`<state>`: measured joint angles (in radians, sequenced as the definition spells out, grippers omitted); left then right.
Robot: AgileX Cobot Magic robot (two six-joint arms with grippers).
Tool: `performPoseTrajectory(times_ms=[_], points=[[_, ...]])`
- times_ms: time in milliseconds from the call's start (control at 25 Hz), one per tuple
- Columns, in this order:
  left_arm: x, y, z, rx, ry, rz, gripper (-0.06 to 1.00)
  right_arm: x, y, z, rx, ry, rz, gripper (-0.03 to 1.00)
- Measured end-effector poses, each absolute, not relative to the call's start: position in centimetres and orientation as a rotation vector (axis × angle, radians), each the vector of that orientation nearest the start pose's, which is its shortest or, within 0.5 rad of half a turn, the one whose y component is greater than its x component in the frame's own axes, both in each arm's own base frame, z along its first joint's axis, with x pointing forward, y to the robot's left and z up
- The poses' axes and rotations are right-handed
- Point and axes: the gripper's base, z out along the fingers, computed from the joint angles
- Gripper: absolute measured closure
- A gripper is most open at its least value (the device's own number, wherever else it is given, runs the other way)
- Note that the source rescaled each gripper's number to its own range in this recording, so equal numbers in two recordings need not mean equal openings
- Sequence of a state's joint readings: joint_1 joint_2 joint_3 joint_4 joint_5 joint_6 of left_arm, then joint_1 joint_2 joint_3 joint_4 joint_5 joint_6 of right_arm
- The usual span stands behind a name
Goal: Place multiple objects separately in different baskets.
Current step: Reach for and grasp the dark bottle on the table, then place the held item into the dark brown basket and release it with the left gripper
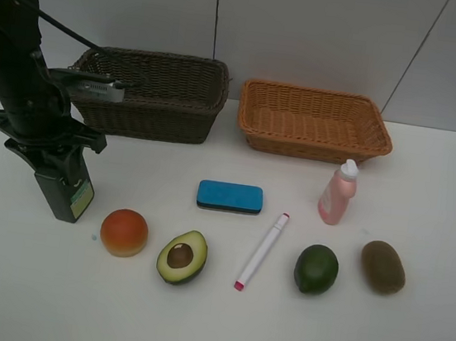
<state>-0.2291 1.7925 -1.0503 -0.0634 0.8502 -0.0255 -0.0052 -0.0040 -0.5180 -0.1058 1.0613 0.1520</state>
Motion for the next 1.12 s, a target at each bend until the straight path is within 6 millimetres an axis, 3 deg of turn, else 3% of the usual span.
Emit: performPoseTrajectory(times_ms=[120,200,440,600,720,920,1120], points=[[31.0,-7.7,16.7,0.246,3.074,-0.095,0.94,-0.8,-0.8,28.3,0.165,2.012,-0.033,0.01],[31.3,-7.8,18.0,0.248,3.065,-0.101,0.94,-0.8,-0.8,28.3,0.165,2.012,-0.033,0.01],[34.7,-8.6,27.3,0.21,2.851,-0.153,0.94,-0.8,-0.8,28.3,0.165,2.012,-0.033,0.01],[37.8,-8.9,30.8,0.177,2.763,-0.171,0.94,-0.8,-0.8,28.3,0.165,2.012,-0.033,0.01],[40.4,-9.3,30.5,0.176,2.742,-0.152,0.94,-0.8,-0.8,28.3,0.165,2.012,-0.033,0.01],[44.5,-9.7,28.3,0.106,2.718,-0.103,0.94,-0.8,-0.8,28.3,0.165,2.012,-0.033,0.01],[47.0,-9.9,26.0,0.074,2.692,-0.054,0.94,-0.8,-0.8,28.3,0.165,2.012,-0.033,0.01]])
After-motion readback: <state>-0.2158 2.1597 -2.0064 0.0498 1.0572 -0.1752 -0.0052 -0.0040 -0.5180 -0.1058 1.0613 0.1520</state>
